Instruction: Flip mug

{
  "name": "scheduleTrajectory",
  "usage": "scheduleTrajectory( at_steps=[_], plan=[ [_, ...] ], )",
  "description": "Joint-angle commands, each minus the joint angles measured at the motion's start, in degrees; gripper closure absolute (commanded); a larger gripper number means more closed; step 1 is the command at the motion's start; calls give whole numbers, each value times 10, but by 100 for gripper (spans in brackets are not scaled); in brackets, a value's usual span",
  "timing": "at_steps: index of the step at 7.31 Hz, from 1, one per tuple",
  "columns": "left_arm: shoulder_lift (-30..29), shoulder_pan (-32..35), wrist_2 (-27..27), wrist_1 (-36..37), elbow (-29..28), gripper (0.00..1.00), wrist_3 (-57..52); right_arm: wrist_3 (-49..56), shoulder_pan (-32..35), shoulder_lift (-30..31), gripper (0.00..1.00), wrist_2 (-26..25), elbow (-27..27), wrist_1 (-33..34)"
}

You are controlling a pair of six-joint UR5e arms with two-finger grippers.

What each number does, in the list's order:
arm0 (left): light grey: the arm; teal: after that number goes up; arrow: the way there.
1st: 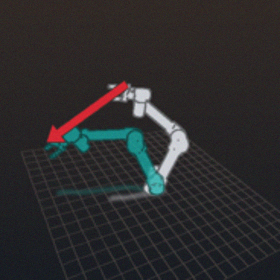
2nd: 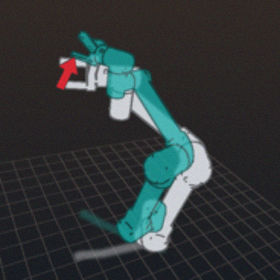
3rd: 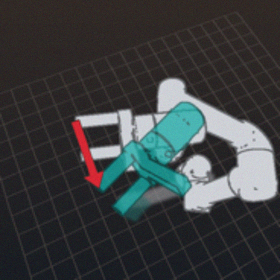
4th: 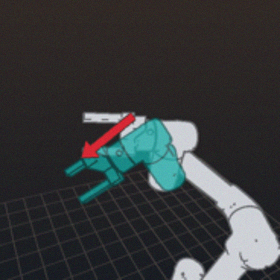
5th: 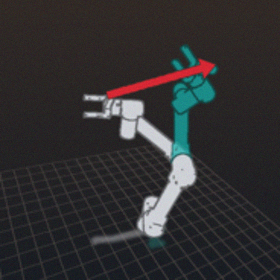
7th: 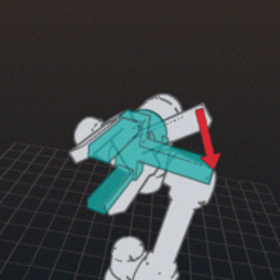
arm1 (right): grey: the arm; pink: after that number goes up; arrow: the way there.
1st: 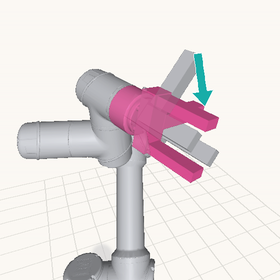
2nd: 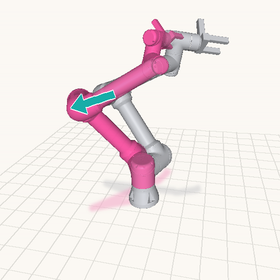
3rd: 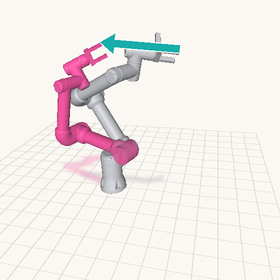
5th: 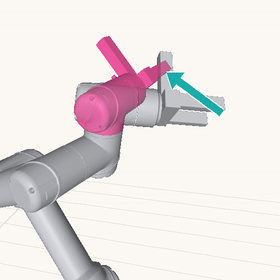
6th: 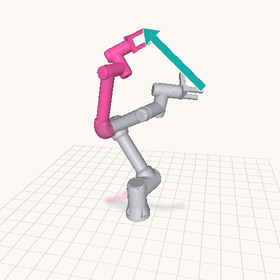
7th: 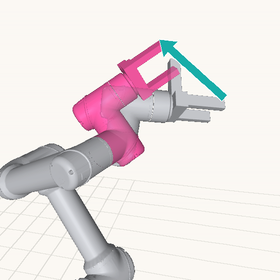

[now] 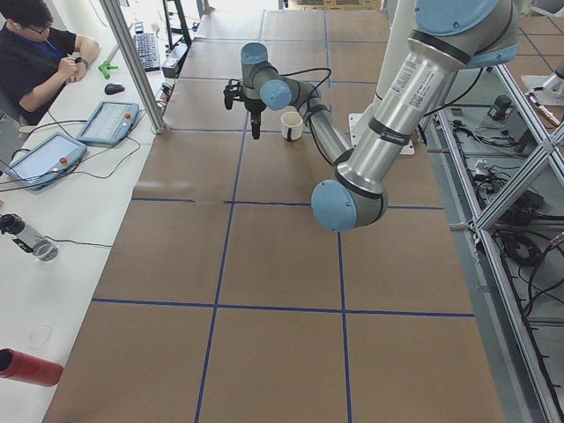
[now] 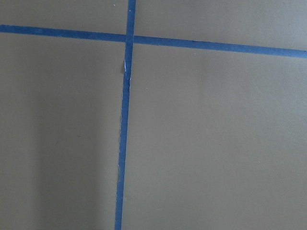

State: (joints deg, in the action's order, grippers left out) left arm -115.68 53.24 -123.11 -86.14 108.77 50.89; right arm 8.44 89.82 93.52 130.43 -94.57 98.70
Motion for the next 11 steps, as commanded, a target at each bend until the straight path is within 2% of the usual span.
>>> scheduleTrajectory(
  at_steps=[1, 2, 4, 5, 6, 7, 8, 9, 11],
  plan=[
    [132, 101, -5, -1, 10, 0, -278, 0, 0, 0, 0, 0, 0, 0],
    [177, 162, -6, -2, 3, 0, -394, 0, 0, 0, 0, 0, 0, 0],
    [259, 269, -10, -9, -28, 0, -529, 0, 0, 0, 0, 0, 0, 0],
    [269, 331, -11, -9, -64, 0, -627, 0, 0, 0, 0, 0, 0, 0],
    [270, 366, -11, -8, -102, 0, -682, 0, 0, 0, 0, 0, 0, 0],
    [272, 374, -19, -4, -112, 0, -679, 0, 0, 0, 0, 0, 0, 0],
    [283, 378, -92, -4, -112, 0, -678, 0, 0, 0, 0, 0, 0, 0],
    [292, 378, -121, -5, -112, 0, -667, 0, 0, 0, 0, 0, 0, 0],
    [293, 377, -122, -7, -112, 0, -625, 0, 0, 0, 0, 0, 0, 0]
  ],
)
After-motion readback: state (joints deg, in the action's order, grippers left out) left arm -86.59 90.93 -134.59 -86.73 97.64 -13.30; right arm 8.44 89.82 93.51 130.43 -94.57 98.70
